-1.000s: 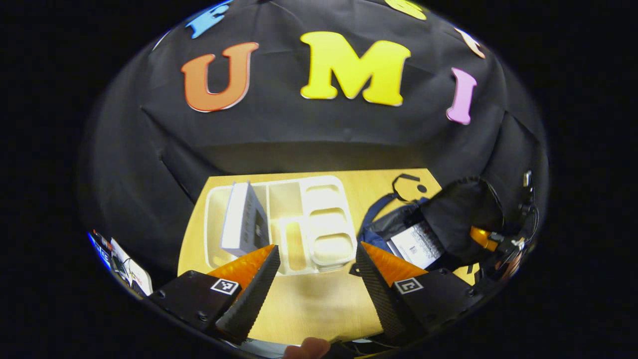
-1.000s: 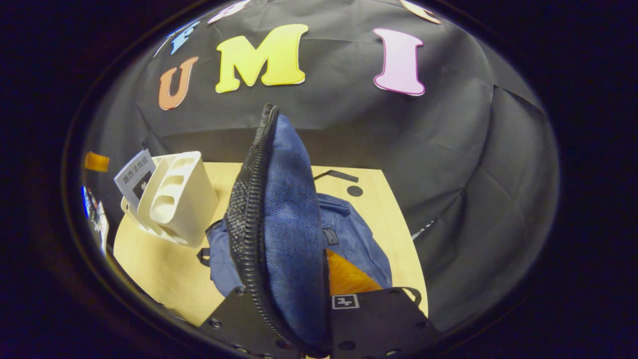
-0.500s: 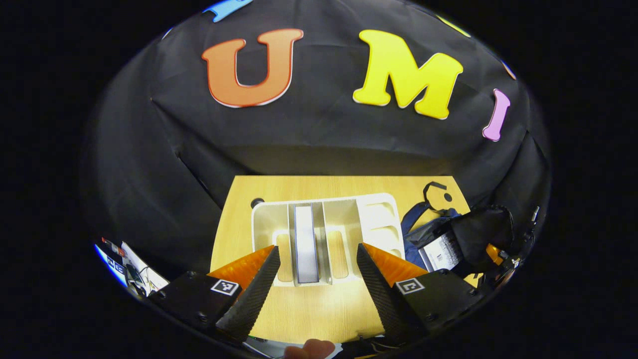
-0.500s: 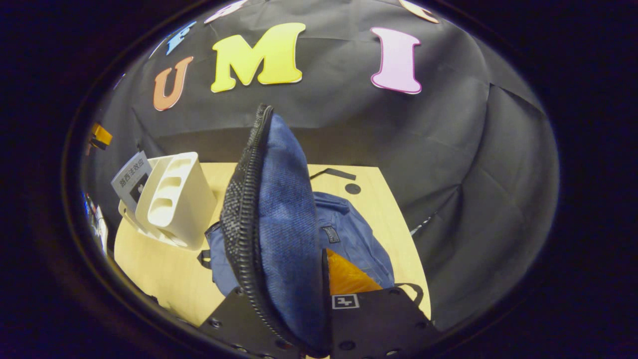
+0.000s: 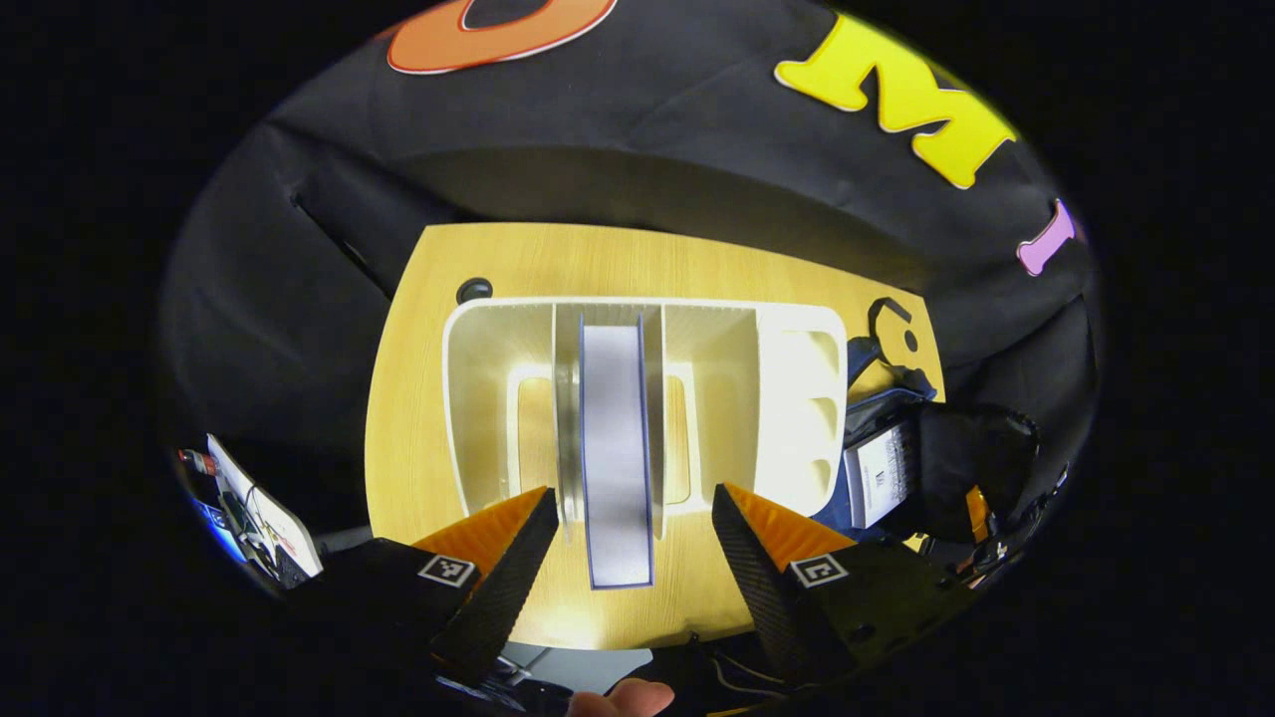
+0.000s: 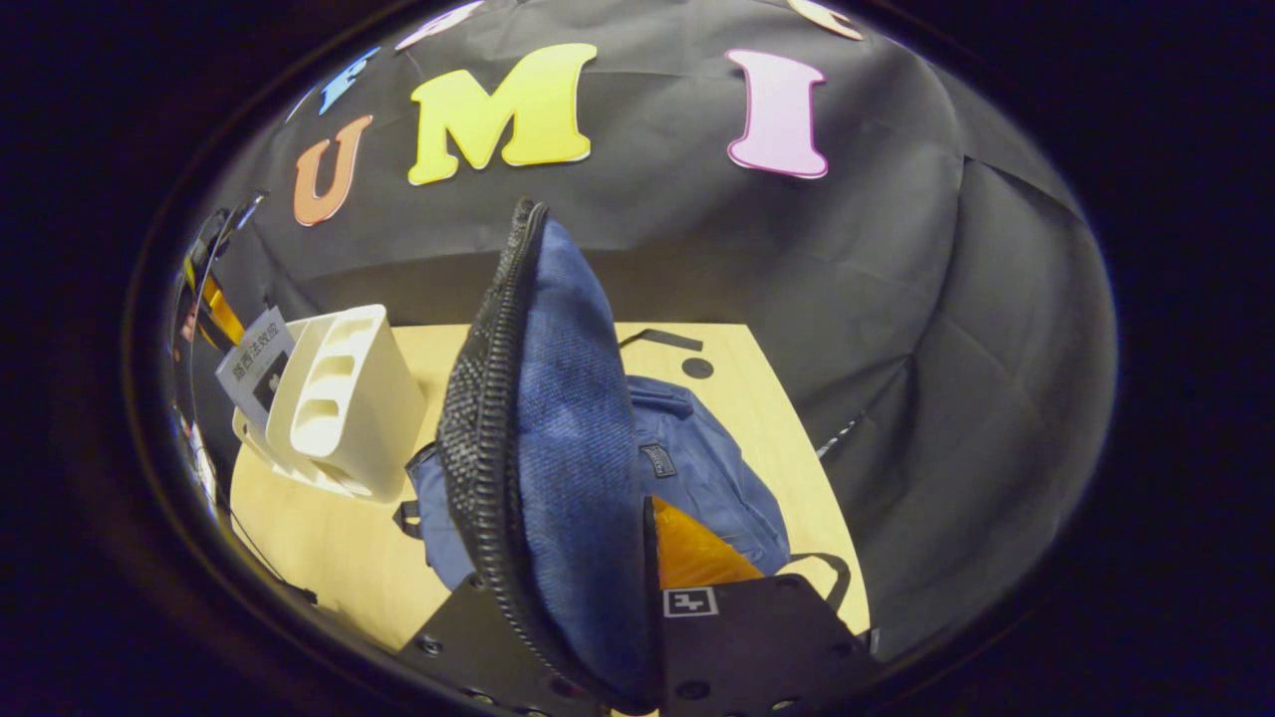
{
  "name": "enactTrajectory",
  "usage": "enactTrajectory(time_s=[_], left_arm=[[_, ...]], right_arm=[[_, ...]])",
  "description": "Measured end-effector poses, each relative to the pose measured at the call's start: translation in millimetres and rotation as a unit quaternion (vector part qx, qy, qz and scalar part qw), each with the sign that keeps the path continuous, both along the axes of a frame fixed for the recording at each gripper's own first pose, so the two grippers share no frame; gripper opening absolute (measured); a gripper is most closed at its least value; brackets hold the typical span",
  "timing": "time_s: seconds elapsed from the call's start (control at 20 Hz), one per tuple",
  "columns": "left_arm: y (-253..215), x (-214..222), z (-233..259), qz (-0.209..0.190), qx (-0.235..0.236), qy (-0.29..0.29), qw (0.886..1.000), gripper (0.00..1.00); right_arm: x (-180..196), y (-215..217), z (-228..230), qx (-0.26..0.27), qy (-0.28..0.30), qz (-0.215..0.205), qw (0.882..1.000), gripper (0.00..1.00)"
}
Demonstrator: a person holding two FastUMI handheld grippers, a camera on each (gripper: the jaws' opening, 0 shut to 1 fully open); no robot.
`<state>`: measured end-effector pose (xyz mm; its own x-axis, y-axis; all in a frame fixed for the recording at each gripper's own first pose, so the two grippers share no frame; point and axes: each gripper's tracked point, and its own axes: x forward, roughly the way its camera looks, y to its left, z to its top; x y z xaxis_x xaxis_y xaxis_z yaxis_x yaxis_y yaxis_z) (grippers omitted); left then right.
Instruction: Open the schoolbag, grab two books from the bookshelf and put them into the schoolbag.
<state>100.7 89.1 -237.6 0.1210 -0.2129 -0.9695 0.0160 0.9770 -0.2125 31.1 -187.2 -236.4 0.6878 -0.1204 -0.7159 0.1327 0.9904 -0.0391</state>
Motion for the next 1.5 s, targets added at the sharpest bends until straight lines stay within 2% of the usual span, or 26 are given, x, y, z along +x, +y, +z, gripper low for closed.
enactTrajectory(time_s=[0.3, 0.55, 0.75, 1.0, 1.15, 1.25, 1.5], left_arm=[[2, -4, -39, 0.015, 0.022, 0.069, 0.997, 0.99], [3, -3, -51, 0.006, 0.047, 0.085, 0.995, 0.96], [10, -3, -59, -0.001, 0.079, 0.087, 0.993, 0.77], [6, -8, -61, 0.011, 0.064, 0.096, 0.993, 0.49], [9, -9, -54, 0.018, 0.066, 0.088, 0.994, 0.46], [14, -10, -41, 0.01, 0.064, 0.071, 0.995, 0.44], [33, -31, 22, 0.009, 0.046, 0.014, 0.999, 0.43]], right_arm=[[-1, 2, 0, -0.009, -0.002, 0.005, 1.0, 0.03], [-1, 3, -2, -0.01, 0.0, 0.005, 1.0, 0.02], [0, 1, -3, -0.01, 0.001, 0.007, 1.0, 0.03], [0, -1, -5, -0.006, 0.0, 0.009, 1.0, 0.02], [0, -1, -6, -0.003, 0.001, 0.013, 1.0, 0.02], [1, -2, -7, -0.002, 0.001, 0.015, 1.0, 0.02], [2, -1, -9, 0.004, 0.001, 0.019, 1.0, 0.02]])
